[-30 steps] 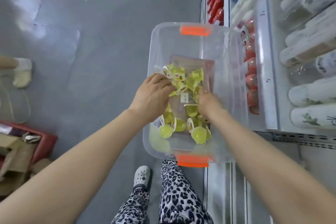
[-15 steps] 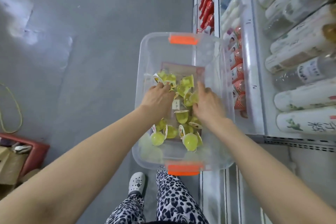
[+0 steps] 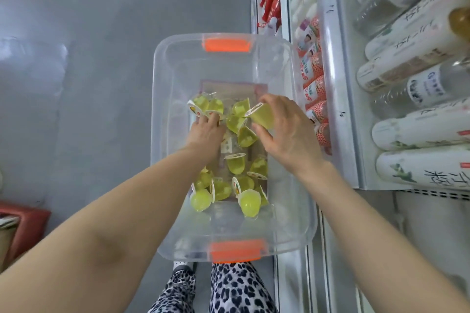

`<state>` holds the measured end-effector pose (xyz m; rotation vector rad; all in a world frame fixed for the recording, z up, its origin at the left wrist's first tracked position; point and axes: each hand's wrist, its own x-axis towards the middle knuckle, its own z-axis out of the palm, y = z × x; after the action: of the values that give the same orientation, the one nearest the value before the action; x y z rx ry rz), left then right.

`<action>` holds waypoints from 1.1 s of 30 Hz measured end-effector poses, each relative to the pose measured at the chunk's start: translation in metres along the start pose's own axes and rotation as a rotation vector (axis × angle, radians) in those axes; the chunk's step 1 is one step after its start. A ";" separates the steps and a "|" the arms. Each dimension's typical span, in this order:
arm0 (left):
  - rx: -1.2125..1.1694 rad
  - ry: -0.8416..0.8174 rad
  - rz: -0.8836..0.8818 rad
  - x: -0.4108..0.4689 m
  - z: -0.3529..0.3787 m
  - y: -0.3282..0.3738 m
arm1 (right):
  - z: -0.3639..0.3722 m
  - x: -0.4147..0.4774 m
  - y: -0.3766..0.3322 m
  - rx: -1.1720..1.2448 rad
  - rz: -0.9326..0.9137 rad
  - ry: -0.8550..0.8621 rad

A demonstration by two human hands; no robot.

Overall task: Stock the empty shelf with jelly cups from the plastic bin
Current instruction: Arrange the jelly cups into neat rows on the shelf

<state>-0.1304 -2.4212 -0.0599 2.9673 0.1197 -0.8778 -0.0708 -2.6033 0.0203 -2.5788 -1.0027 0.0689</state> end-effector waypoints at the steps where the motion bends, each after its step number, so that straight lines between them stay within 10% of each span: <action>1: 0.024 0.015 0.000 0.000 0.002 0.001 | 0.000 0.000 -0.001 -0.010 -0.004 0.002; 7: 0.091 0.093 0.053 -0.004 0.002 0.001 | -0.002 -0.001 -0.004 -0.049 -0.031 -0.022; 18: -0.625 0.157 0.016 -0.075 -0.033 0.001 | -0.033 -0.034 -0.037 0.150 0.168 0.150; 33: -0.741 0.326 0.526 -0.258 -0.053 0.066 | -0.135 -0.258 -0.153 0.080 0.447 0.560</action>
<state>-0.3115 -2.4997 0.1265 2.2356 -0.2586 -0.2032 -0.3374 -2.7134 0.1785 -2.4767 -0.2144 -0.4591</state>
